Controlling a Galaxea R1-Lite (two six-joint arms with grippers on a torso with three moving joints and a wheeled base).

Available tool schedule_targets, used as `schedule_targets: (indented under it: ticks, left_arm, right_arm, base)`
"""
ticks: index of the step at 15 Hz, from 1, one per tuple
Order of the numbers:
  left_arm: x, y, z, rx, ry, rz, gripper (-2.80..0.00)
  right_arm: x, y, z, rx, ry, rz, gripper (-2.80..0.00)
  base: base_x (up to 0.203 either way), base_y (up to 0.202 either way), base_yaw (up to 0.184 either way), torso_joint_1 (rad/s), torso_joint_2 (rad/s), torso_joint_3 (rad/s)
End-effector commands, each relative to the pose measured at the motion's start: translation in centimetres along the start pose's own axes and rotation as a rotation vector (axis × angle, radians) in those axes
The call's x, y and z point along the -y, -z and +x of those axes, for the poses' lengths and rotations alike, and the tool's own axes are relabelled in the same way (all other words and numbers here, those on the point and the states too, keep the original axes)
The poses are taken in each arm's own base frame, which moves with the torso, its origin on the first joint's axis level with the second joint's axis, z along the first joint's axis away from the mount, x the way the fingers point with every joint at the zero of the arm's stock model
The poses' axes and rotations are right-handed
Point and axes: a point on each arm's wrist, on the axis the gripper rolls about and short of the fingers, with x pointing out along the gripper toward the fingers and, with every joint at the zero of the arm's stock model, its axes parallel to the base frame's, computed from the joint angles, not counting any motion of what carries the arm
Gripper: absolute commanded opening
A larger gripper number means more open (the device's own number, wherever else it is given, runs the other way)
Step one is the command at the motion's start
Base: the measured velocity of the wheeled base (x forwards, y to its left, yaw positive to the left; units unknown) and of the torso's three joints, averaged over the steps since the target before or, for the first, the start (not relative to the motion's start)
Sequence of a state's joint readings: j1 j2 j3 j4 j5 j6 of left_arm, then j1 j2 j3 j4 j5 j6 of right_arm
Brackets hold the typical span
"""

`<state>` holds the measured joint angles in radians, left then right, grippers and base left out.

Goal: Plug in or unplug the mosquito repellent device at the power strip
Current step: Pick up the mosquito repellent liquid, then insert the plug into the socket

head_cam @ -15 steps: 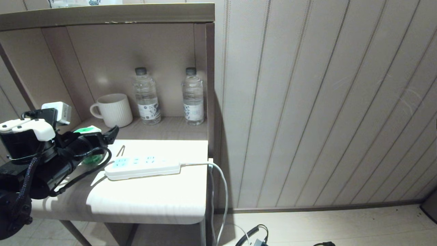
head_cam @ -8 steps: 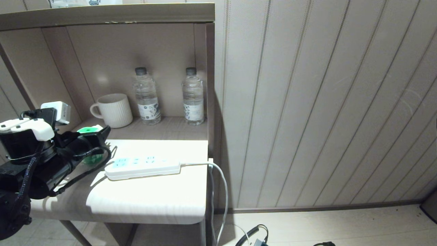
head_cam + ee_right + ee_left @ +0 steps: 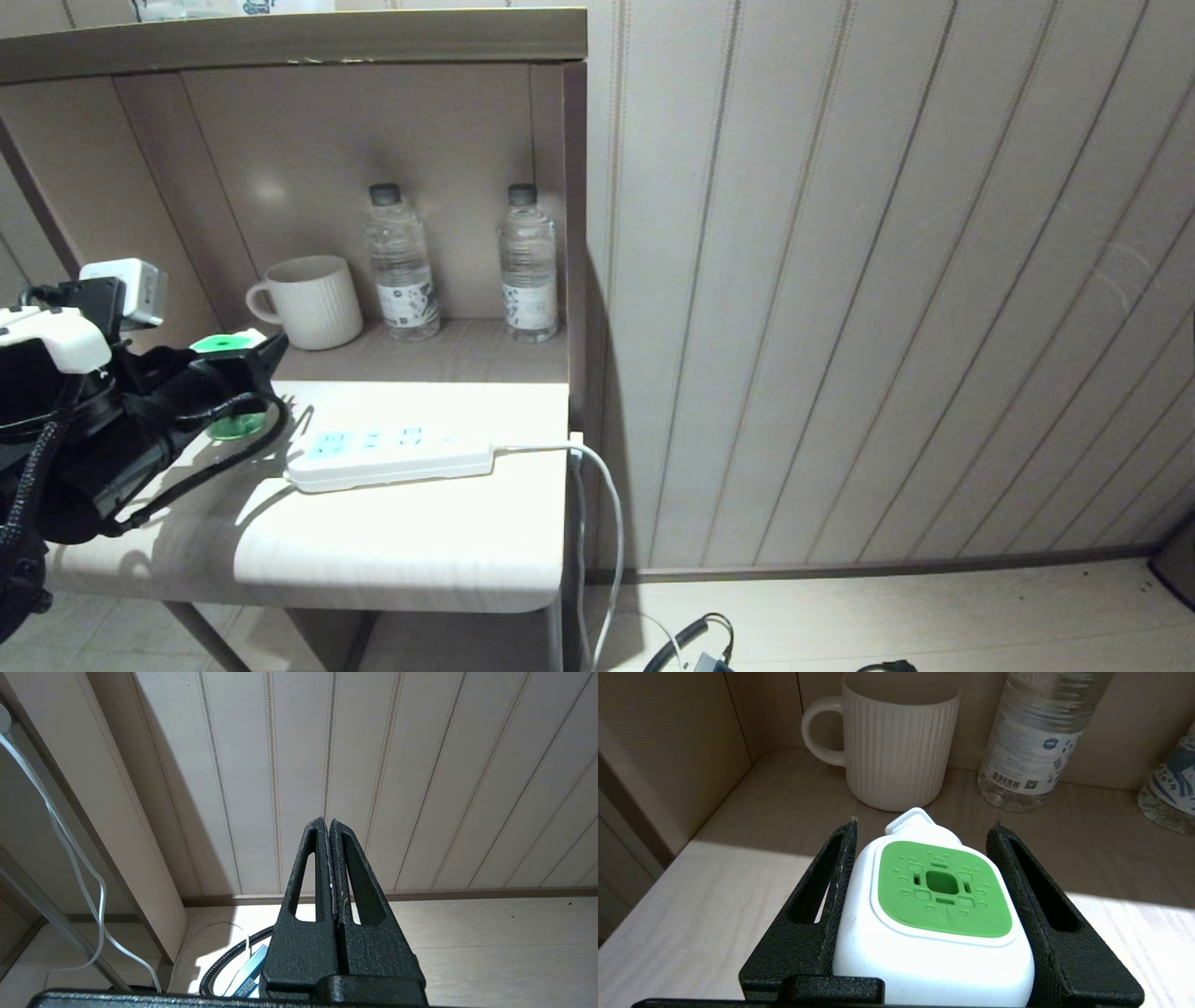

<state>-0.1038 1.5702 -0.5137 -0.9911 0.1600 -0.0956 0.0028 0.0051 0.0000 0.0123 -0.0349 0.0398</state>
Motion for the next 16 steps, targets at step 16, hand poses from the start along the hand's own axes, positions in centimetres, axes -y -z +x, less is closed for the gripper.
schedule_targets:
  ticks: [16]
  left_arm:
    - [0.4, -14.9, -6.3, -0.68, -0.109, 0.186, -2.8]
  right_arm:
    - [0.0, 0.0, 0.0, 0.001, 0.0, 0.0, -2.8]
  base:
    - [0.0, 0.0, 0.0, 0.0, 0.0, 0.0]
